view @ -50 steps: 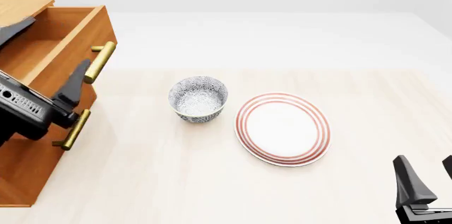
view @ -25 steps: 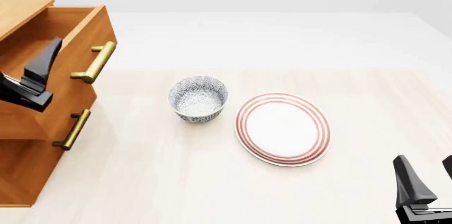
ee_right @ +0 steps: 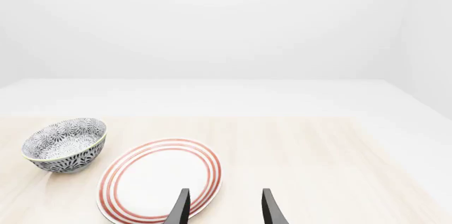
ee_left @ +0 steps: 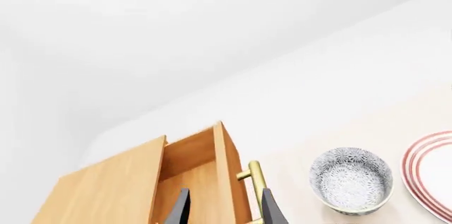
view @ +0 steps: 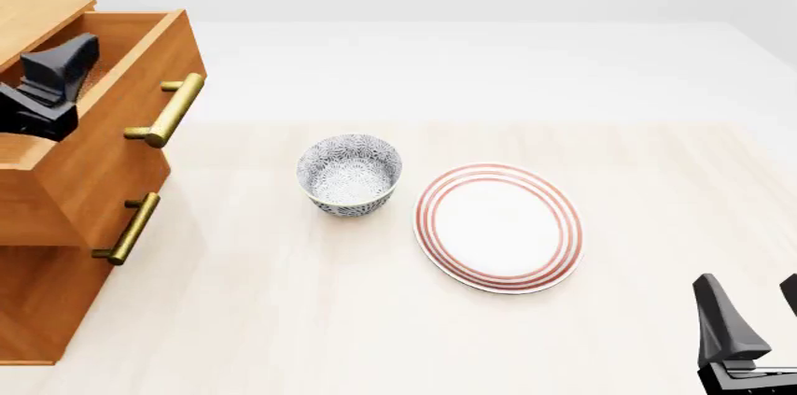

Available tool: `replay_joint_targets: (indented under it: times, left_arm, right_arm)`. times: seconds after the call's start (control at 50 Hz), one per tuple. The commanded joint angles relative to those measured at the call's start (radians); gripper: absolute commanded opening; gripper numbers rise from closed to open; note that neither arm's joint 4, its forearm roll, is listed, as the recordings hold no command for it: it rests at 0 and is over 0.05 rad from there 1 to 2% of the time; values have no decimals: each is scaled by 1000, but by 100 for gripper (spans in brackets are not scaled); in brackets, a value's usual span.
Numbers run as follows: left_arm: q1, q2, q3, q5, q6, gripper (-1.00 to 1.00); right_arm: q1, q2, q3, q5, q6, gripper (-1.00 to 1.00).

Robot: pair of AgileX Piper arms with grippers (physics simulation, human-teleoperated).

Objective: Open the top drawer of the cabinet.

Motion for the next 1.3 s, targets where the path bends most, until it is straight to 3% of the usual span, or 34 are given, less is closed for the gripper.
replay_joint_targets:
  times: [0.02,0.16,0.26,0.62,0.7,0.74,0.82,1.3]
  left_arm:
    - [39,40,-98,126,-106,100]
    - [61,80,-153,202,-155,100]
    - [29,127,-202,247,-240,100]
    - [25,202,-291,439,-330,100]
    - [37,200,-298,466,-317,100]
    - [15,204,-307,478,-358,100]
    - [54,207,-312,523,-356,100]
    - [78,207,-398,705,-366,100]
  right_arm:
    - [0,0,0,0,0,100]
    - [0,0,0,0,0,100]
    - [0,0,0,0,0,100]
    - [0,0,0,0,0,100]
    - [0,0,0,0,0,100]
    - [0,0,0,0,0,100]
    - [0,0,0,0,0,100]
    - [0,0,0,0,0,100]
